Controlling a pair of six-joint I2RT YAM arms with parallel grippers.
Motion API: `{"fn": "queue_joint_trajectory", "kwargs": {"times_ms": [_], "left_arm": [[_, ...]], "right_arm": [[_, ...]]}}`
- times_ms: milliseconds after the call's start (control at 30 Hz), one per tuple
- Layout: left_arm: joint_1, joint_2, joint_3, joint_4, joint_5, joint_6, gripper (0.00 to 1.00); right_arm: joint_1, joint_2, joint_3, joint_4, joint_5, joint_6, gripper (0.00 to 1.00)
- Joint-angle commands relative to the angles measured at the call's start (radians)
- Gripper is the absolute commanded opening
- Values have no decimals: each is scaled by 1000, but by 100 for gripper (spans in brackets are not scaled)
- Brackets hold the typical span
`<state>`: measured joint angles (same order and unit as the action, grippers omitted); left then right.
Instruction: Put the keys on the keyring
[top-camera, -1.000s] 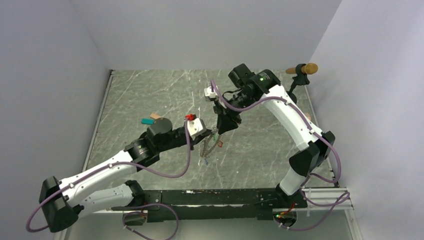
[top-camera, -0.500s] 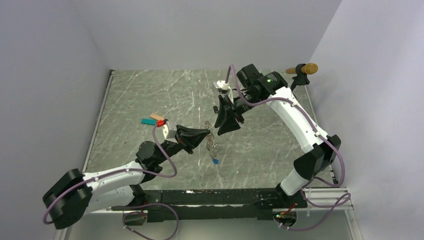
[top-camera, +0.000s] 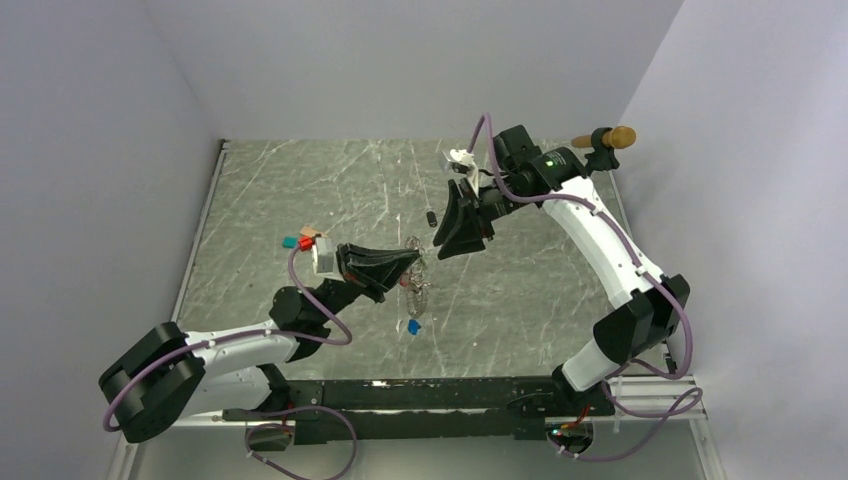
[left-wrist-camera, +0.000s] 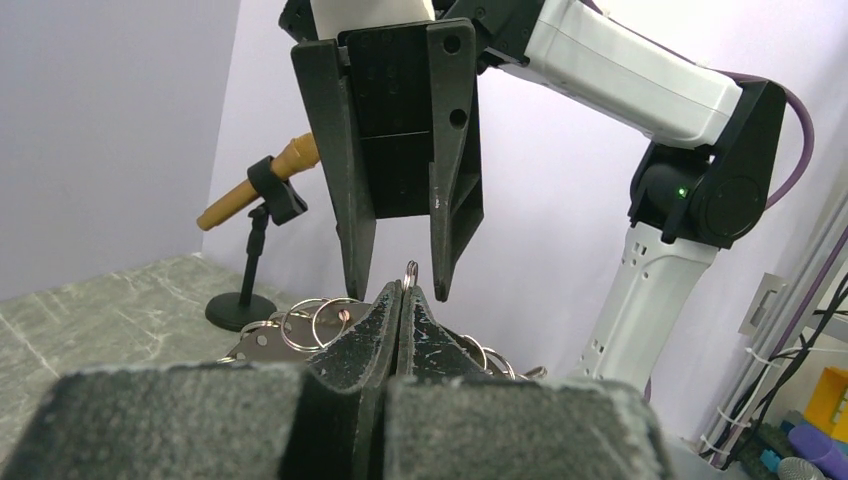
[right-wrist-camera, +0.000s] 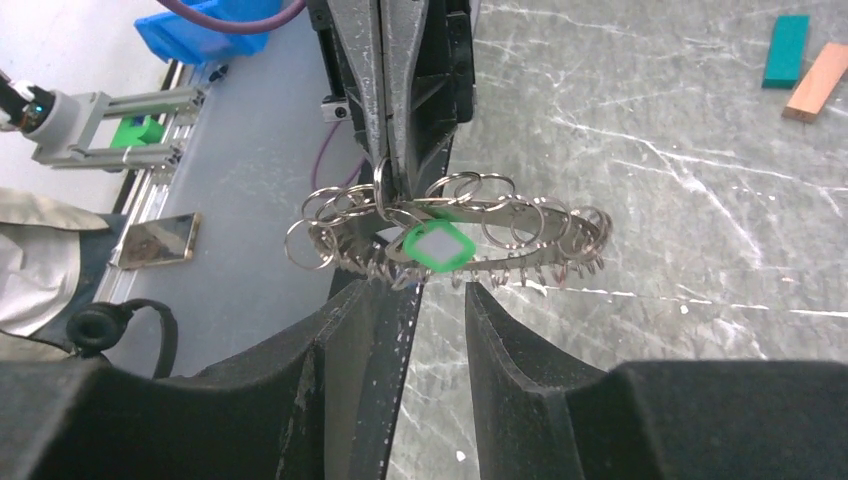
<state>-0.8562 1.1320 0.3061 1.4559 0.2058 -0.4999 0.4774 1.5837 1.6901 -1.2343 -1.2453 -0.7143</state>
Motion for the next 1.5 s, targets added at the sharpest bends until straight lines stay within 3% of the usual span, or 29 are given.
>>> {"fn": "queue_joint_trajectory", "kwargs": {"times_ms": [0, 567, 600, 633, 733, 933, 1033, 1267, 1367, 1467], "left_arm": [[9, -19, 55, 154, 31, -38, 0], [87, -2, 57, 94, 149, -115, 0], [96, -17, 53, 49, 153, -110, 0], [124, -88, 67, -207, 159, -65, 0], [144, -160, 146, -654, 138, 31, 0], [165, -44, 341, -969, 222, 75, 0], [168, 94, 448, -974, 251, 43, 0], [196, 495, 688, -688, 322, -176, 0], [204, 615, 795, -710, 320, -205, 0], [219, 665, 779, -747, 293, -184, 0]], "right_arm": [[-4, -46, -37, 76, -84, 40, 44], [-2, -68, -108, 139, -161, 87, 40], [-4, -74, -97, 122, -120, 71, 40], [-17, -104, -94, 120, 12, 57, 40], [-119, -168, -164, 181, 11, 90, 50], [-282, -278, -364, 327, 36, 119, 56], [-370, -315, -470, 445, 31, 160, 59], [-573, -344, -557, 505, -70, 167, 60], [-611, -361, -597, 548, -74, 193, 61], [-634, -380, -623, 573, -81, 211, 62]]}}
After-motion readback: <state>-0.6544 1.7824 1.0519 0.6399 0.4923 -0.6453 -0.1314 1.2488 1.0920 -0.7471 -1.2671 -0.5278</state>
